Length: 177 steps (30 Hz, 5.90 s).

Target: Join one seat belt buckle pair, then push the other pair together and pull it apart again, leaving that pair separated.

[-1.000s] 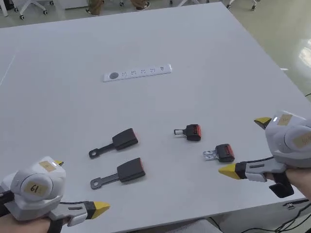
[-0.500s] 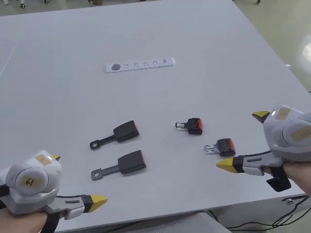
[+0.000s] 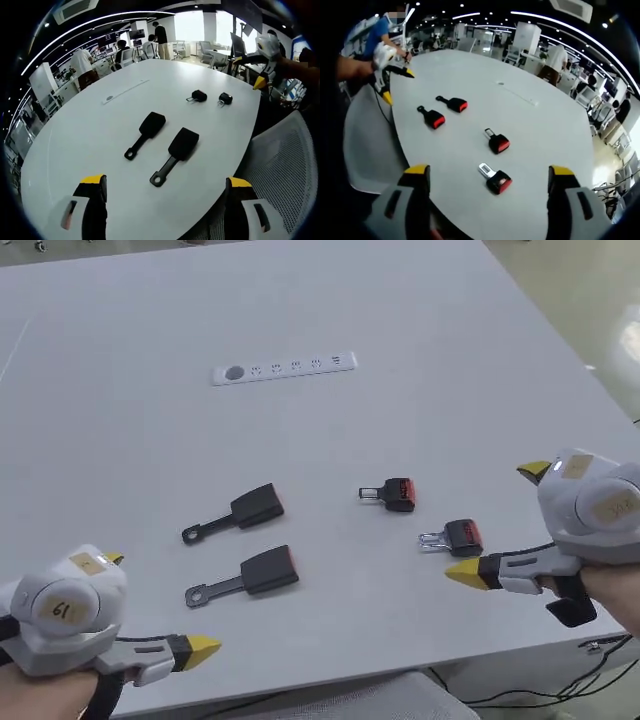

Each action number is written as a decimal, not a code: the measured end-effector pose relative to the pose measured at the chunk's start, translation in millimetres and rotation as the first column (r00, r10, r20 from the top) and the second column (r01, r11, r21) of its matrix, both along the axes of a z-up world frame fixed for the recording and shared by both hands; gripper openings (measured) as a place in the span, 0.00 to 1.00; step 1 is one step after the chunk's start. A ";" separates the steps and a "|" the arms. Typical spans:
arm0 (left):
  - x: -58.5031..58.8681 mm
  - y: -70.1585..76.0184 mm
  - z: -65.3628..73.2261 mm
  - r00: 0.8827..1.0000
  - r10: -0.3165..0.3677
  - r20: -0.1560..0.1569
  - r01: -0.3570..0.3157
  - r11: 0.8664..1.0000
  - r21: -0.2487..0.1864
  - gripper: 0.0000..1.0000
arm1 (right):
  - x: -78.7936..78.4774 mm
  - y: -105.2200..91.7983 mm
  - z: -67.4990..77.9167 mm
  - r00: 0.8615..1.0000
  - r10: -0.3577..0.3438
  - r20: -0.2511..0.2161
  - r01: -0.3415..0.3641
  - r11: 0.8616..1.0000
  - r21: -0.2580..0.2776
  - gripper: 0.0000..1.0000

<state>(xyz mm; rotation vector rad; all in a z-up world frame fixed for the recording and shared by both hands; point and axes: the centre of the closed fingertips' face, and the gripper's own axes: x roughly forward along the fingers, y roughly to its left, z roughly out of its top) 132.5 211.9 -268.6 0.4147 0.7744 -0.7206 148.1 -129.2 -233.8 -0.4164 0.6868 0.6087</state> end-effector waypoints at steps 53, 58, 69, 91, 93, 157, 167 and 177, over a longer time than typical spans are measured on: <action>4.5 5.7 0.2 0.999 -0.033 0.042 0.030 0.998 0.058 1.00 | 2.9 0.4 6.3 1.000 -0.001 0.014 0.001 0.999 0.035 0.95; 3.5 5.4 -3.4 0.999 -0.043 0.032 0.041 0.997 0.065 1.00 | 2.9 1.3 4.8 0.999 0.025 0.041 -0.027 0.999 0.041 0.93; 2.6 2.3 -9.0 0.997 -0.078 0.027 0.076 0.994 0.082 0.99 | 0.5 3.9 0.1 0.998 0.053 0.027 -0.054 0.998 0.041 0.86; 5.7 -8.8 -7.5 0.993 -0.114 0.026 0.112 0.992 0.066 0.93 | 4.9 6.1 -7.0 0.996 0.088 0.004 -0.089 0.996 0.017 0.81; 6.1 -10.8 -8.0 0.992 -0.123 0.026 0.121 0.990 0.071 0.92 | 5.5 6.2 -7.8 0.996 0.092 0.001 -0.092 0.996 0.021 0.80; 52.4 -91.1 -96.6 0.866 -0.475 -0.159 0.496 0.855 0.148 0.47 | 28.6 -26.2 -120.5 0.799 0.520 -0.301 -0.578 0.802 -0.148 0.34; 49.5 -94.8 -99.9 0.832 -0.523 -0.184 0.550 0.822 0.149 0.34 | 28.7 -27.1 -129.4 0.758 0.554 -0.345 -0.629 0.760 -0.163 0.34; 48.2 -93.1 -103.8 0.781 -0.591 -0.203 0.624 0.751 0.217 0.33 | 28.5 -28.3 -130.5 0.722 0.592 -0.357 -0.672 0.724 -0.158 0.33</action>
